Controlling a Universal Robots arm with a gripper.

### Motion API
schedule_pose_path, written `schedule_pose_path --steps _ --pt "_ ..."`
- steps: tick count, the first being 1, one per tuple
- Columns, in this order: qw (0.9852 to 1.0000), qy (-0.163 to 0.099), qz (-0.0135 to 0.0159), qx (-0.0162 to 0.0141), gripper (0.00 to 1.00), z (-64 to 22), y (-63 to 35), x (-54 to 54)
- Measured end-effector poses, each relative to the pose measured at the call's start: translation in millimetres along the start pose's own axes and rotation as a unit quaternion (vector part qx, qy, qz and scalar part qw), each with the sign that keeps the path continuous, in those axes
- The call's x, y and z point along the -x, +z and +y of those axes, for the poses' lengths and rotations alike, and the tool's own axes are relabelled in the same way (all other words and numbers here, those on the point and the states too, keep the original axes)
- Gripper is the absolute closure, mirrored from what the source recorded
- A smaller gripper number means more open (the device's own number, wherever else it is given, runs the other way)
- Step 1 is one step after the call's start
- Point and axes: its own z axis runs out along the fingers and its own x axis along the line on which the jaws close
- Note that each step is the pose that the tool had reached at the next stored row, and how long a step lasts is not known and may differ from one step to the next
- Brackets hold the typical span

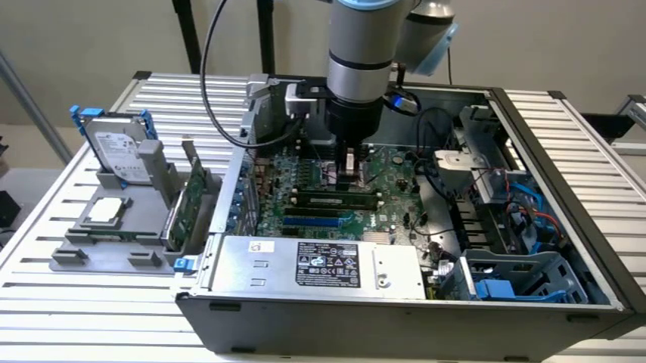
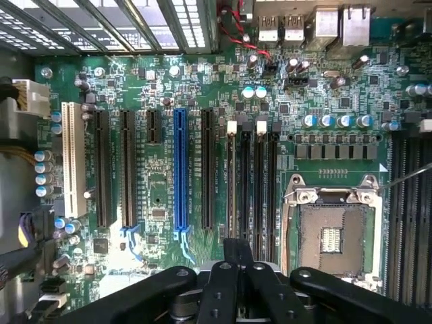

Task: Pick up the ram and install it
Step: 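Insert the ram into the slot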

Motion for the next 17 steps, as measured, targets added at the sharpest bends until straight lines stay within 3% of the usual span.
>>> schedule_pose_path --steps 17 --pt "1.0 0.0 -0.0008 0.0 1.0 0.0 0.6 0.0"
